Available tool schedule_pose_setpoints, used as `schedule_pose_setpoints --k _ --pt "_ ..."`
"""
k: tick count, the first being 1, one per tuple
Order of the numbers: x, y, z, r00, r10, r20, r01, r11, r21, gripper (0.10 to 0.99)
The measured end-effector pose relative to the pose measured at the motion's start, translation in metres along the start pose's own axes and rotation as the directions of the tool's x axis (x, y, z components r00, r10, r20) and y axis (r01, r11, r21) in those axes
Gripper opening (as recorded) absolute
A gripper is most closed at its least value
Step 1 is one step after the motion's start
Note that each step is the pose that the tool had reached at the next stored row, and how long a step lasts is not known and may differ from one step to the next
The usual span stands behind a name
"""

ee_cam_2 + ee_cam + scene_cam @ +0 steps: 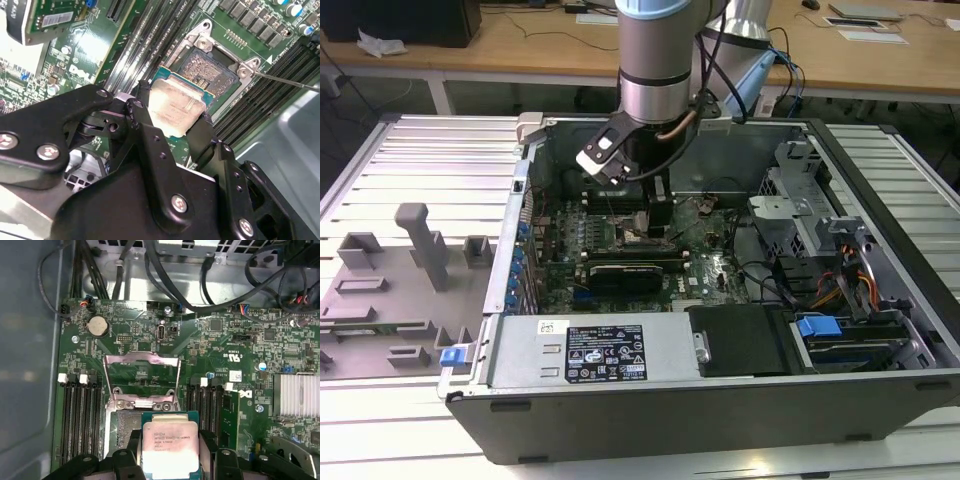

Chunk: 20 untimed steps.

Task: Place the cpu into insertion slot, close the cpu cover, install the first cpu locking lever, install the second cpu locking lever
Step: 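Place the cpu into insertion slot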

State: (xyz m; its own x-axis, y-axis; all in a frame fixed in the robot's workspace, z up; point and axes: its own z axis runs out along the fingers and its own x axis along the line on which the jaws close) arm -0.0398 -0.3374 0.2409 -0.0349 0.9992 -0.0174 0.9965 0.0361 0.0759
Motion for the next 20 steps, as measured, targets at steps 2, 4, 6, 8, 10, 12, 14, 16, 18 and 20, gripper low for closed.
schedule_pose_setpoints --k 2,4,6,8,10,12,14,16,18,20 --pt "0.0023 0.0001 0.0006 1.0000 0.003 0.0003 -0.003 1.0000 0.000 0.541" --pt "0.0073 0.0001 0.0024 1.0000 0.006 0.0003 -0.006 1.0000 0.000 0.541" --pt "0.0103 -0.0003 0.0050 1.0000 0.006 0.0002 -0.006 1.0000 0.000 0.541" --pt "0.0122 -0.0008 0.0069 1.0000 0.007 0.0005 -0.007 1.0000 0.000 0.541" --pt "0.0143 -0.0015 0.0080 1.0000 0.007 0.0003 -0.007 1.0000 0.000 0.541" --pt "0.0171 -0.0026 0.0087 1.0000 0.008 0.0005 -0.008 1.0000 0.000 0.541" --pt "0.0196 -0.0040 0.0100 1.0000 0.009 0.0004 -0.009 1.0000 0.000 0.541" --pt "0.0202 -0.0056 0.0123 0.9999 0.011 0.0007 -0.011 0.9999 0.000 0.541" --pt "0.0203 -0.0076 0.0152 0.9999 0.014 0.0009 -0.014 0.9999 0.000 0.541" --pt "0.0202 -0.0086 0.0180 0.9998 0.020 0.0013 -0.020 0.9998 0.000 0.541"
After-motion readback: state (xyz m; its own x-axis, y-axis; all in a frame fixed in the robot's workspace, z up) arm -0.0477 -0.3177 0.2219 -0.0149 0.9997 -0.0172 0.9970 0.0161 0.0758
